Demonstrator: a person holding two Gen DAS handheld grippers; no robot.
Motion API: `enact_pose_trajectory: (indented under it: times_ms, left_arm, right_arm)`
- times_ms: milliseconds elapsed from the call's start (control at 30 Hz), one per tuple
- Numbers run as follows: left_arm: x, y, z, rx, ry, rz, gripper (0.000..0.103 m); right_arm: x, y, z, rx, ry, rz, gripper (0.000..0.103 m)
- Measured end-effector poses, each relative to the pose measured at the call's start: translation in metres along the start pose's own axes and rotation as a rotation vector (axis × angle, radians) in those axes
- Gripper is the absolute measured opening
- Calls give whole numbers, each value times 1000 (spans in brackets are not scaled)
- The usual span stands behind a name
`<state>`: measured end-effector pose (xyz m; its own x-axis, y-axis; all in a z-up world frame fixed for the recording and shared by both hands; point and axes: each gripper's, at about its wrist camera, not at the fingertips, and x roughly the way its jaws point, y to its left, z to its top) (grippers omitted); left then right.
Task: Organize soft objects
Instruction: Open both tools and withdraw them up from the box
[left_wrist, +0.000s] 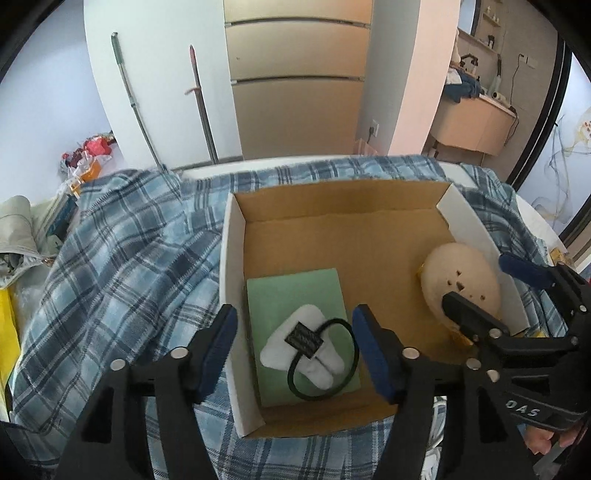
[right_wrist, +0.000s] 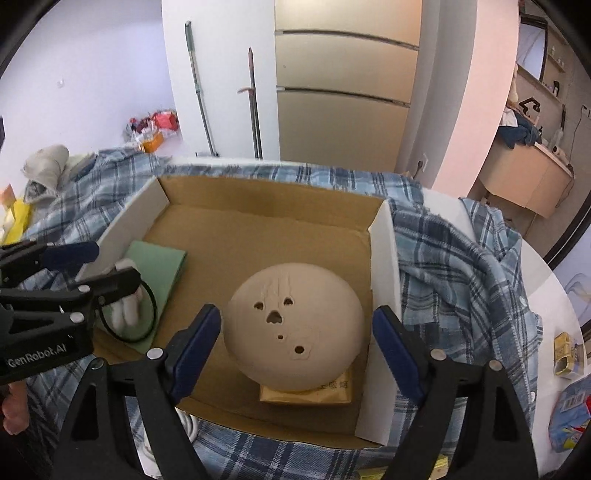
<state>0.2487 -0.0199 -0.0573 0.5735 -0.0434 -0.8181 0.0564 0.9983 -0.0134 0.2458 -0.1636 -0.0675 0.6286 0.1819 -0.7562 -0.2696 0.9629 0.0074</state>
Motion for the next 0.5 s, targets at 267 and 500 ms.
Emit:
enact_pose_trajectory:
  times_ms: [267,500]
  left_arm:
    - [-65,-7,7,7,-197,-1,69]
    - [-165,-19,0,18,-501,-31,90]
  right_arm:
    - [-56,-6,16,11,-158,-40,91]
    - [-129,-12,15,37,-313,-66,96]
